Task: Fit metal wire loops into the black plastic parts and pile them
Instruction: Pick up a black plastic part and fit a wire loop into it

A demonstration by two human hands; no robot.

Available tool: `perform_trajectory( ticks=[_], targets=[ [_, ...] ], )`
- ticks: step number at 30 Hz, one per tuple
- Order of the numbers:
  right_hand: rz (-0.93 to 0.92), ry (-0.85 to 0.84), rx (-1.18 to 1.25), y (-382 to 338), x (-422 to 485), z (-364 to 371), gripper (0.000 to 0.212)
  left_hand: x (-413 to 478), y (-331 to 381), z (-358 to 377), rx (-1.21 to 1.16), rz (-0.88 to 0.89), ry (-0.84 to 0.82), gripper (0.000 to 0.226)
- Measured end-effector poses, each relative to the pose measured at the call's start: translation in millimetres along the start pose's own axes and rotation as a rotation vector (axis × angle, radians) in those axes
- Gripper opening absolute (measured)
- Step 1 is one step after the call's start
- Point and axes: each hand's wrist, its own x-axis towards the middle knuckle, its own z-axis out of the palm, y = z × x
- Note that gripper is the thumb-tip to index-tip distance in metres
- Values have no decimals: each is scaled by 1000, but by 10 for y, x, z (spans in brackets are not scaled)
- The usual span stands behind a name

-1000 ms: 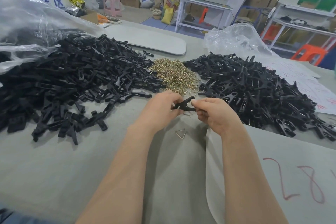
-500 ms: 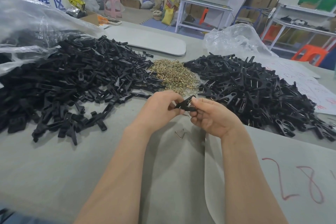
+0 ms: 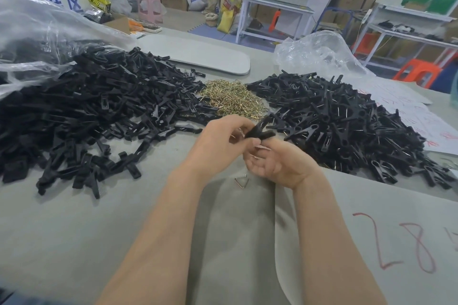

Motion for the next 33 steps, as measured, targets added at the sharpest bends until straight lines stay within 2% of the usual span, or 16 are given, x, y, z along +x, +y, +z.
perform_trajectory(
  ticks=[7, 9, 12, 14, 17, 19, 21, 24, 29, 33],
  targets=[
    [-159, 43, -49, 57, 73, 37, 14, 4, -70, 22, 68, -17, -10, 14],
    [-250, 142, -183, 79, 114, 39, 10, 9, -98, 21, 76, -76, 18, 11],
    [-397, 444, -436, 98, 198, 36, 3, 29, -163, -19, 47, -218, 147, 18],
    [-432, 429, -537, 115, 236, 76, 8, 34, -187, -30, 34, -290, 208, 22],
    [-469, 279, -731, 159, 256, 121, 36, 43, -202, -25, 9, -347, 246, 22],
    [-552, 408, -1019, 118, 236, 76, 35, 53, -216, -17, 1, -360, 230, 19],
    [-521, 531, -1256, 86, 206, 14, 28, 63, -225, -6, -8, -362, 205, 14],
    [-350, 505, -1421, 114, 217, 38, 29, 70, -230, 14, 9, -382, 158, 23],
    [-256, 456, -1425, 105, 244, 101, 24, 38, -229, 16, 49, -386, 140, 15],
    [-340, 491, -1361, 114, 209, 68, 9, 27, -215, 43, 109, -355, 107, 17]
  ],
)
